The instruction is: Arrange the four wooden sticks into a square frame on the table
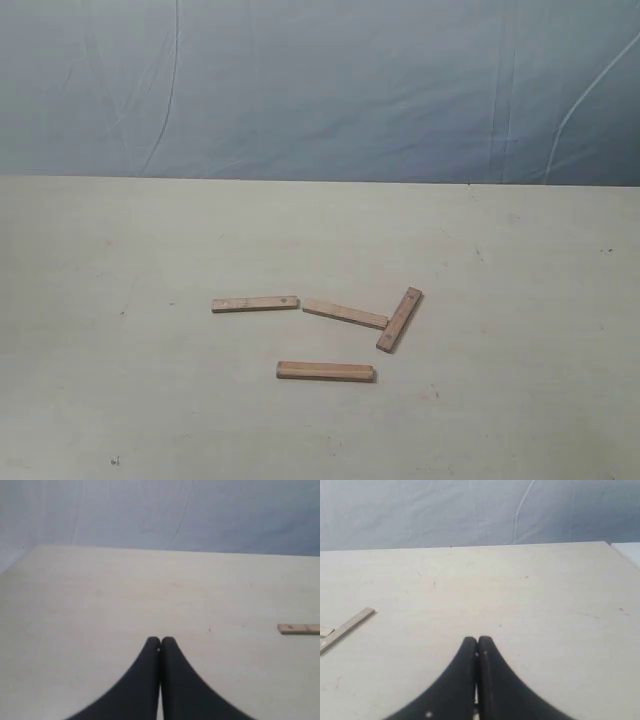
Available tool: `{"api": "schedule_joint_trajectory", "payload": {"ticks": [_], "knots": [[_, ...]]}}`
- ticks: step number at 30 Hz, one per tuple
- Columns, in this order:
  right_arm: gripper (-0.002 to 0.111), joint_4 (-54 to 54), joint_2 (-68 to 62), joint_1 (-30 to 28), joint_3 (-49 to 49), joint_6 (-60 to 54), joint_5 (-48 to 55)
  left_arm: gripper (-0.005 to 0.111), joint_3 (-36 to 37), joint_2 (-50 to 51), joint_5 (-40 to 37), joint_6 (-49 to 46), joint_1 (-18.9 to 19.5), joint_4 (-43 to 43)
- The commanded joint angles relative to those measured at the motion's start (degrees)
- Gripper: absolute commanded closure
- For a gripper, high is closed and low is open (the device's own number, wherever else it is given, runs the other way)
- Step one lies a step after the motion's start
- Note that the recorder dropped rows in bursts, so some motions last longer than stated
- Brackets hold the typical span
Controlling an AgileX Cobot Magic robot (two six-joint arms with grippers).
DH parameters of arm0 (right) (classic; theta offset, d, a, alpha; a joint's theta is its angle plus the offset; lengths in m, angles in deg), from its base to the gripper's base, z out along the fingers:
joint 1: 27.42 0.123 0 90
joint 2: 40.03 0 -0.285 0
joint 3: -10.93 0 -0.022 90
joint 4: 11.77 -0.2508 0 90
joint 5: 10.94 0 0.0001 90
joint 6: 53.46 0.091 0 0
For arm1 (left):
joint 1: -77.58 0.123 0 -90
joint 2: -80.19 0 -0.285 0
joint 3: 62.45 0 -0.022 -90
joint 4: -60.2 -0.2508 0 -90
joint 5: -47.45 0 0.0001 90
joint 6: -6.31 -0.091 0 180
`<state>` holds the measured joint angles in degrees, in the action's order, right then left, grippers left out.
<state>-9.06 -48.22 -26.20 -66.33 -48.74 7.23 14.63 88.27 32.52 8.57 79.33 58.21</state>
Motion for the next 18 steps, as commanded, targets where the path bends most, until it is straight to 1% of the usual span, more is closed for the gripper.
{"api": "schedule_joint_trajectory", "payload": {"ticks": [1, 2, 3, 4, 5, 6, 7, 8, 9, 10, 11, 14, 18], "knots": [[0.109, 0.1, 0.4, 0.2, 0.0, 0.0, -0.6, 0.107, 0.1, -0.3, 16.2, 0.9, -0.3, 8.2], [0.109, 0.1, 0.4, 0.2, 0.0, 0.0, -0.6, 0.107, 0.1, -0.3, 26.2, 3.4, -0.3, 18.6], [0.109, 0.1, 0.4, 0.2, 0.0, 0.0, -0.6, 0.107, 0.1, -0.3, 34.3, 7.3, -0.3, 26.2], [0.109, 0.1, 0.4, 0.2, 0.0, 0.0, -0.6, 0.107, 0.1, -0.3, 37.8, 12.1, -0.3, 28.4], [0.109, 0.1, 0.4, 0.2, 0.0, 0.0, -0.6, 0.107, 0.1, -0.3, 41.3, 20.2, -0.3, 27.1], [0.109, 0.1, 0.4, 0.2, 0.0, 0.0, -0.6, 0.107, 0.1, -0.3, 43.0, 25.5, -0.3, 23.0], [0.109, 0.1, 0.4, 0.2, 0.0, 0.0, -0.6, 0.107, 0.1, -0.3, 47.2, 31.2, -0.3, 15.2], [0.109, 0.1, 0.4, 0.2, 0.0, 0.0, -0.6, 0.107, -0.8, -0.3, 51.6, 32.8, -0.3, 9.1], [0.109, 0.1, 0.4, 0.2, 0.0, 0.0, -0.6, 0.107, -4.4, 1.5, 56.5, 33.0, -0.3, 3.2], [0.109, 0.1, 0.4, 0.2, 0.0, 0.0, -0.6, 0.107, -7.2, 3.3, 57.3, 33.3, -0.3, 1.4], [0.109, 0.1, 0.4, 0.2, 0.0, 0.0, -0.6, 0.107, -12.7, 6.2, 56.7, 33.3, -0.3, -2.2], [0.109, 0.1, 0.4, 0.2, 0.0, 0.0, -0.6, 0.107, -21.3, 13.4, 55.5, 33.7, -0.3, -9.8], [0.109, 0.1, 0.4, 0.2, 0.0, 0.0, -0.6, 0.107, -32.2, 23.6, 49.3, 33.7, -0.3, -23.1]]}}
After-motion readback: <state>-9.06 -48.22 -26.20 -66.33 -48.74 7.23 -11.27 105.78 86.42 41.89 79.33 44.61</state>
